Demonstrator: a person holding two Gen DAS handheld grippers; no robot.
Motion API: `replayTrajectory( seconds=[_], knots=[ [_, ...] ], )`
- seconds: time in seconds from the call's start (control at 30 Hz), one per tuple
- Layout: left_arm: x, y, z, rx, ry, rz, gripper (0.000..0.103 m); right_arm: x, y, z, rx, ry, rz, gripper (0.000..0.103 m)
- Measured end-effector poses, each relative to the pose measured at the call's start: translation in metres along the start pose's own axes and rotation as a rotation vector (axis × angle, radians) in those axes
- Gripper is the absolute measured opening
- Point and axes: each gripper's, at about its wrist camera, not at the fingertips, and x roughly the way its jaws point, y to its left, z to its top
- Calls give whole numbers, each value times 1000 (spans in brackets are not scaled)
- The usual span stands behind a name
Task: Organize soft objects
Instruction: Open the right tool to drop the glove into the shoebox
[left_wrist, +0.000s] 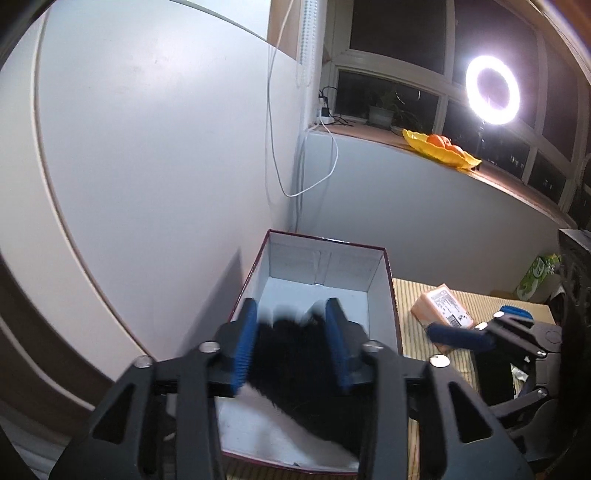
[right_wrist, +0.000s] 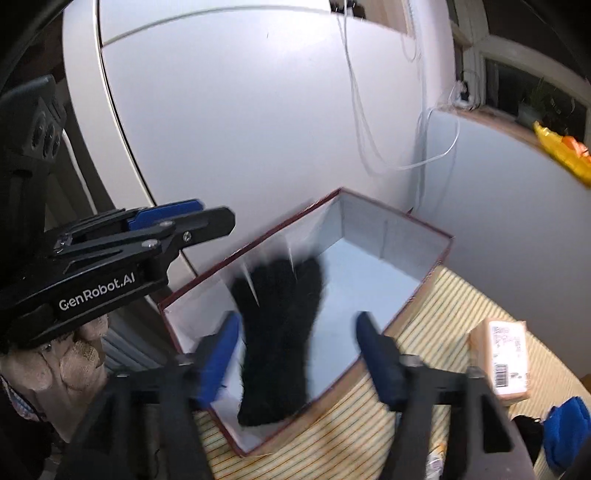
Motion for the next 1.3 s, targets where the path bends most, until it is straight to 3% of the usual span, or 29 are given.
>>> replayTrajectory(
  seconds=[0.43, 0.8, 0.97, 1.2, 1.3],
  knots=[
    [-16, -15, 1, -7, -39, -33, 44, -36, -22, -12, 23, -31, -40, 68],
    [-31, -57, -9, 39, -47, -112, 44, -101, -74, -57, 109, -102, -151, 68],
    [-31, -82, -18, 59, -30, -170, 44, -130, -99, -83, 136, -84, -176, 68],
    [-24, -123, -37, 109, 21, -250, 44, -173, -133, -127, 187, -52, -344, 70],
    [-22, -141, -46, 133, 40, -279, 44, -198, -152, -148, 233, -49, -399, 76]
  ],
)
